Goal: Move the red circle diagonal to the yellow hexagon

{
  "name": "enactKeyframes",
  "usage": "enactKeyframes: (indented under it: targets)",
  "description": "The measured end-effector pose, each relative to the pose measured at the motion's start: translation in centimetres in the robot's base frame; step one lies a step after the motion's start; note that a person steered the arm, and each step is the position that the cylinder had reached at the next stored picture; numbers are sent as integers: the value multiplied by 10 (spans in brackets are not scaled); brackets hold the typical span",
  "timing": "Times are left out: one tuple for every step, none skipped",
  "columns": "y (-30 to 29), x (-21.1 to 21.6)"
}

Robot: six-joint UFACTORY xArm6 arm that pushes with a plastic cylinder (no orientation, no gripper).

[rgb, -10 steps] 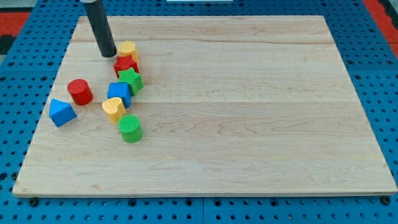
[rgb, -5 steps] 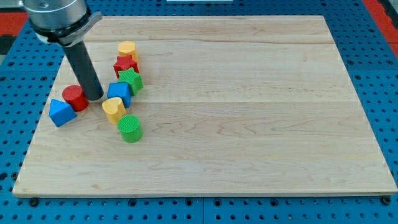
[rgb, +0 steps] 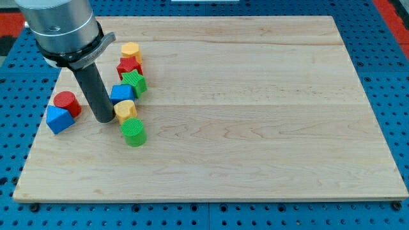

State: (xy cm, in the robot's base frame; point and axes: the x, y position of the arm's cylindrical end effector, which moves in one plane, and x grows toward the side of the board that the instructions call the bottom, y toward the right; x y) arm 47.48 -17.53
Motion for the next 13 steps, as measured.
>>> enactKeyframes:
  targets:
    - [-25,1]
    - [-39,-12]
    - [-39,-33]
    - [-26,-47]
    - [-7,-52]
    - [-6,-52]
    - [-3,-51]
    - [-2,-51]
    - [-2,-51]
    - [-27,-52]
    - [-59,-63]
    - [-79,-85]
    - [-101,-68]
